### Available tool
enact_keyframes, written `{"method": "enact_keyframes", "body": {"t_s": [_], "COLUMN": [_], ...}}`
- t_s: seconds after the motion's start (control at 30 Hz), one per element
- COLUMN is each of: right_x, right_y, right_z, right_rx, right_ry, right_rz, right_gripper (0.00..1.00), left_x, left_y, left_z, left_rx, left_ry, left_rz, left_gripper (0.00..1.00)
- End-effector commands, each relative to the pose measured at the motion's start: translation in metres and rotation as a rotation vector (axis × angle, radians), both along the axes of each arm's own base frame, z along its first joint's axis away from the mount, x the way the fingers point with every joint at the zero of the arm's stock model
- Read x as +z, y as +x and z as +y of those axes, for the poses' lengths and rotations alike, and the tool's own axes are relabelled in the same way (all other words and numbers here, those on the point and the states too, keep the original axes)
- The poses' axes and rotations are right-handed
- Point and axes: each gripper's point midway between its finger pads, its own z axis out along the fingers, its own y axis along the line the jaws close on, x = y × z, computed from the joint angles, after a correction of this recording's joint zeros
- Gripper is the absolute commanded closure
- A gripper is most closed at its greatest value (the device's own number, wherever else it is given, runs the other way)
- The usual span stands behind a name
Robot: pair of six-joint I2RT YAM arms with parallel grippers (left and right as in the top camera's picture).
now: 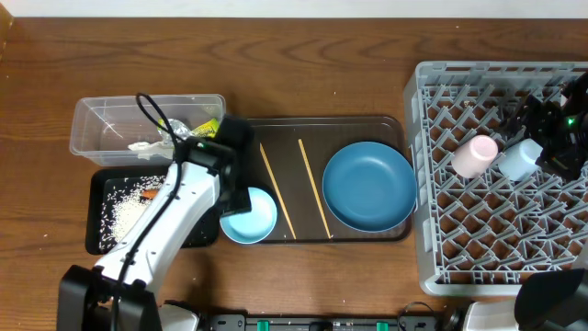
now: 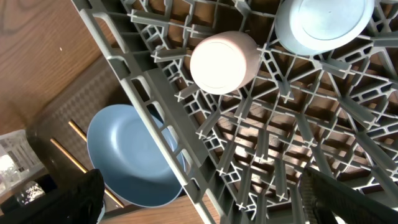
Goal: Sort waste into correct bins and load items into the dishwasher rack
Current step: 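Move the left gripper down to the light-blue bowl and grasp it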
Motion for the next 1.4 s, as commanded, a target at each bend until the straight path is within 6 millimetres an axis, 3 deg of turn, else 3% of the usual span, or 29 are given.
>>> {"method": "enact_keyframes", "body": {"t_s": [0.0, 0.17, 0.4, 0.6, 1.37], "right_x": [0.006, 0.006, 0.006, 0.006, 0.006], "right_y": [0.002, 0.002, 0.002, 0.002, 0.002], "right_z": [-0.001, -0.001, -0.001, -0.001, -0.001], "right_rx": [0.007, 0.007, 0.007, 0.007, 0.007], "right_ry": [0.001, 0.001, 0.001, 0.001, 0.001], "right_rz": [-0.024, -0.024, -0.024, -0.024, -0.024], "right_gripper": [0.01, 0.01, 0.01, 0.01, 0.01], "left_x": [-0.018, -0.042, -0.043, -0.043, -0.043], "left_y": [-0.012, -0.021, -0.016, -0.016, -0.013], "left_z": [0.007, -0.005, -0.009, -0.021, -0.031], "left_rx": [-0.015, -0.013, -0.014, -0.013, -0.022], "left_ry": [0.024, -0.059, -0.077, -0.147, -0.201], "left_rz": [0.039, 0.052, 0.028, 0.035, 0.026], "left_gripper": [0.41, 0.56, 0.65, 0.66, 0.65]}}
